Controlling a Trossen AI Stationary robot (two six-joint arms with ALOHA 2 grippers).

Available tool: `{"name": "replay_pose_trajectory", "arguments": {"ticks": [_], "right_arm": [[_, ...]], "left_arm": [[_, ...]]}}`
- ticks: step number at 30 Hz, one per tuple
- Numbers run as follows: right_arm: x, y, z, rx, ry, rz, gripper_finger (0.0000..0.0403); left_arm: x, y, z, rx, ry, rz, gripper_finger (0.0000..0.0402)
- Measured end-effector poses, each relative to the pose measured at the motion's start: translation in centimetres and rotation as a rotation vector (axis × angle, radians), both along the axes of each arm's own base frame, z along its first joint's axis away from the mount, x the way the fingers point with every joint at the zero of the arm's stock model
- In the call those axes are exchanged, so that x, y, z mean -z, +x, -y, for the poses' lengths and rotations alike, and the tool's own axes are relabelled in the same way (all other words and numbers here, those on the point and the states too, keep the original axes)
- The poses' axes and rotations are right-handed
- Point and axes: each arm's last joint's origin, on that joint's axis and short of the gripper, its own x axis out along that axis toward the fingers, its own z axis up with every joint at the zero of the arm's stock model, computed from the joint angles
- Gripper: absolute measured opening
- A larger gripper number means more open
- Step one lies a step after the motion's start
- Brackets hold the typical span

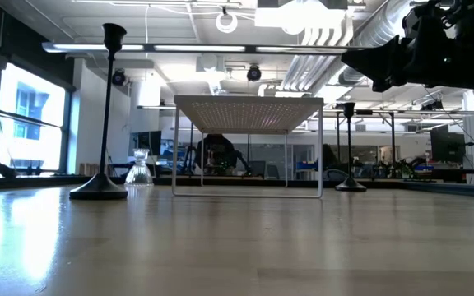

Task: Pick & Place candle stick holders
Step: Put the bottom transparent candle holder on the shelf aligned with the other transparent candle holder

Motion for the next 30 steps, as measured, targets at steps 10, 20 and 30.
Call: {"name": "replay_pose_trajectory", "arguments": {"ticks": [10, 20, 30], "right_arm": [[0.1, 0.0, 0.0, 0.002, -0.006, -0.007, 0.0], [0.0, 0.0, 0.0, 0.002, -0.006, -0.006, 0.0], [0.1, 0.0, 0.0, 0.004, -0.01, -0.007, 0.0]], "left_arm": [[-6.9, 4.5, -7.4, 0.105, 0.009, 0.246, 0.0169], [-12.3, 5.5, -18.4, 0.004, 0.109, 0.385, 0.0174], [-13.2, 3.9, -30.6, -0.214, 0.241, 0.412, 0.0171]]}}
